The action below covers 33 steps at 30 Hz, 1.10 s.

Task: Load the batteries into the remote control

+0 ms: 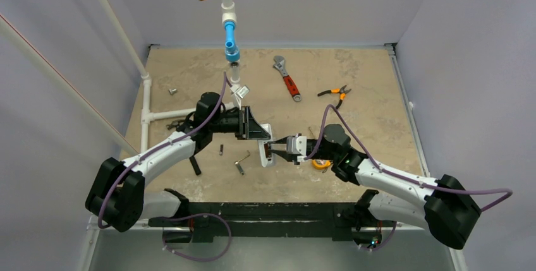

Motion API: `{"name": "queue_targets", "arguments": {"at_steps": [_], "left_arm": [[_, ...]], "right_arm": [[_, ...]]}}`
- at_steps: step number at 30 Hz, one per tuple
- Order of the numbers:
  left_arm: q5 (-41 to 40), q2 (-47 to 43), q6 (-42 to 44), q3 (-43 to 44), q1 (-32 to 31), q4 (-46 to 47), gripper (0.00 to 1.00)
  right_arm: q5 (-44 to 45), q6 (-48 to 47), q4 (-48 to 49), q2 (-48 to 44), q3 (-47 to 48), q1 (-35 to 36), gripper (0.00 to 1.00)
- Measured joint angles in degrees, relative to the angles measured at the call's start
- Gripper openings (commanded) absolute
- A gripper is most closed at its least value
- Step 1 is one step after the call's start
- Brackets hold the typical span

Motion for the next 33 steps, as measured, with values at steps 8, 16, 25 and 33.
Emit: {"name": "queue_targets", "arguments": {"at_steps": [8,16,25,33], "left_arm": [[0.02,0.00,0.00,0.00,-0.11,-0.02,0.00],[-0.39,-0.02,0.22,0.02,-0.26,-0.22,0.00],[-0.63,-0.02,0.20,0.02,-0.28,-1.11,0.00],[-0.85,-0.02,0.20,0.90,-0.31,-2.91,0.00]], "right_arm": [[-0.07,-2.34,-1.44,0.13,0.28,0.00,0.17],[-0.46,-4.92,-5.11,1.07,2.36,0.00,0.12],[-0.57,-7.91,-10.75,1.11,4.68,0.00,0.08],[-0.63,-9.40,-12.17,1.11,5.22,0.02,0.04]]}}
